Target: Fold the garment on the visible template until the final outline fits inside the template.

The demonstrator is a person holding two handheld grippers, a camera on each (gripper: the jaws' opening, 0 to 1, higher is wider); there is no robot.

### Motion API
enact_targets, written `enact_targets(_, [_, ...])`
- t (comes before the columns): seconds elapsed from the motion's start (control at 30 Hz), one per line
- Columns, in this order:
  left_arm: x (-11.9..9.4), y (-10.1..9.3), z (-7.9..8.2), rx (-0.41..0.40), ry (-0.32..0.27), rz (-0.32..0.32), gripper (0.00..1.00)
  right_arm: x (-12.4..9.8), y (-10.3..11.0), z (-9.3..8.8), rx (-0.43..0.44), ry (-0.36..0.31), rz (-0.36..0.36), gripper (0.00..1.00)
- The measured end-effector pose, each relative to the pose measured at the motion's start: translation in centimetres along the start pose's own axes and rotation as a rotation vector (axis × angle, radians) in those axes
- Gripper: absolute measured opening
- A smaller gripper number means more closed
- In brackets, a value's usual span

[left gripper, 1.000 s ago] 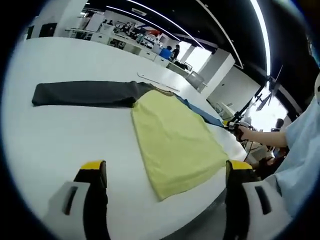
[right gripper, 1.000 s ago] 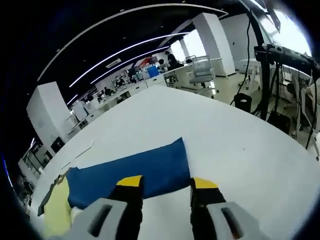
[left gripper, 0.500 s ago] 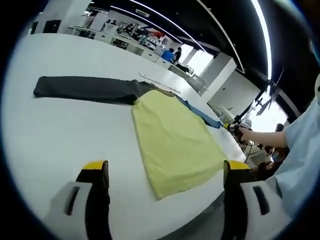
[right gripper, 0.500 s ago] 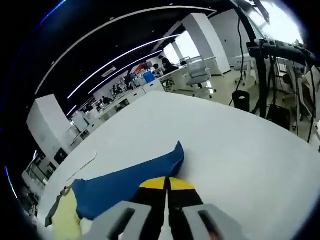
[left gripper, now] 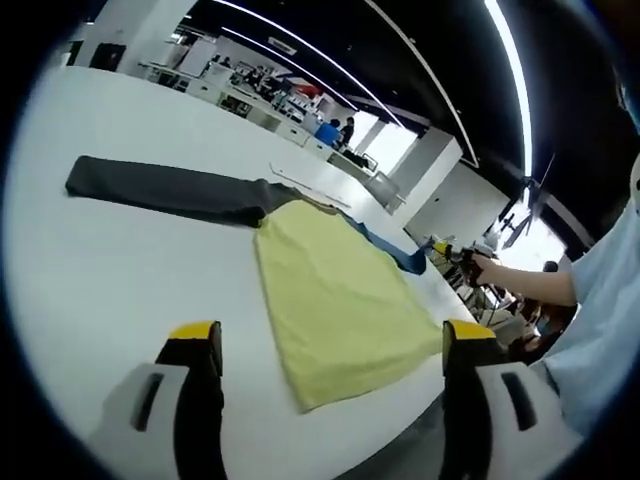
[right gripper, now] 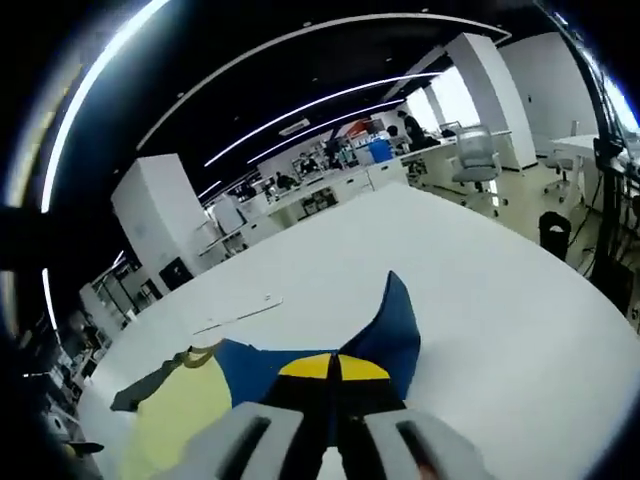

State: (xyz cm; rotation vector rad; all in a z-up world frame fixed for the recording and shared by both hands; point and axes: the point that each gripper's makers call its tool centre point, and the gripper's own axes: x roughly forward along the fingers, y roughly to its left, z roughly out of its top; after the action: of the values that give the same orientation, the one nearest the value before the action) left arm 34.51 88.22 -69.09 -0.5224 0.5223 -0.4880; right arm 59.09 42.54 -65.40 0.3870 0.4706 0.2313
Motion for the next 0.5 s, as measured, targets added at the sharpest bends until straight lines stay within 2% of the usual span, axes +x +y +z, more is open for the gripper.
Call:
enact_targets(0.17, [0.0, 0.3, 0.1, 0.004, -0.018, -0.008, 0.86, 0.9, 4.5, -0.5, -0.028, 0.032, 0.086, 0.00])
enact_targets(0.37, [-0.4, 0.1, 1.0, -0.005, -0.062, -0.019, 0.85, 2.9, 8.4, -0.6, -0.057, 0.066, 0.194, 0.00])
enact_targets(0.5, [-0.4, 0.1, 1.1, -0.005, -0.069, -0.022, 0.85, 4.1, 10.8, -0.7, -0.059, 0.076, 0.251, 0.00])
